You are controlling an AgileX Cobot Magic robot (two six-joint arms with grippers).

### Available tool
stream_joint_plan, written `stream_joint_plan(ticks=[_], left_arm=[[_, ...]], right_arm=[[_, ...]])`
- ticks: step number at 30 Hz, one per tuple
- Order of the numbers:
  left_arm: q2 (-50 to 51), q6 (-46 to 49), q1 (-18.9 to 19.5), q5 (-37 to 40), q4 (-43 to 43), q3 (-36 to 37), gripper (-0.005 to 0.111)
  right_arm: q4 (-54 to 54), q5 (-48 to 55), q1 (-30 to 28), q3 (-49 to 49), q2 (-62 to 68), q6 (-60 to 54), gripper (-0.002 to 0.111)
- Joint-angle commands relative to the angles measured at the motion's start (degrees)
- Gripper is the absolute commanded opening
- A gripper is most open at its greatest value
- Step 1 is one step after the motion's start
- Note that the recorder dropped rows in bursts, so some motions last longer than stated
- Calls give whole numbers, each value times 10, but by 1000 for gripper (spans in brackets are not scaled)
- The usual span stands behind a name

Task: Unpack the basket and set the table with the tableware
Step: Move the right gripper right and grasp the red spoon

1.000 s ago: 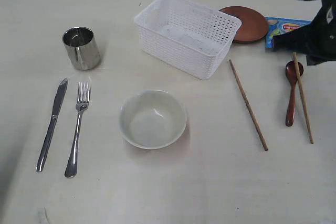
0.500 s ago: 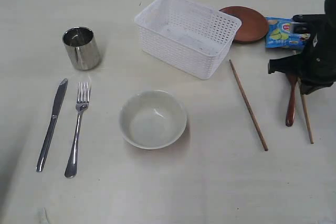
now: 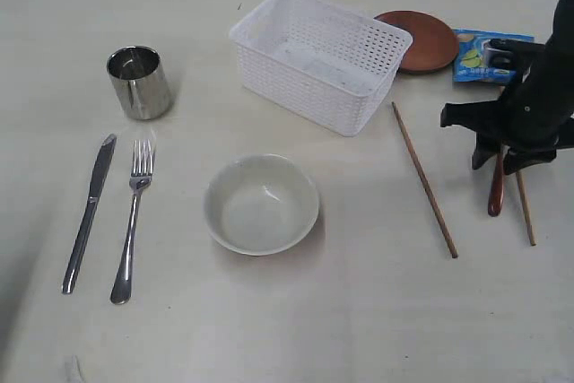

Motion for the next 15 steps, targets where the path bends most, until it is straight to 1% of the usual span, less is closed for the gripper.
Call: stream_joint_plan(ticks=[1, 15], left_arm=[[-2, 0, 1, -5, -2, 2, 0], [-2, 0, 1, -5, -2, 2, 0]], right_arm=[[0, -6, -4, -7, 1, 7, 40], [-4, -8, -4, -7, 17, 9, 40]])
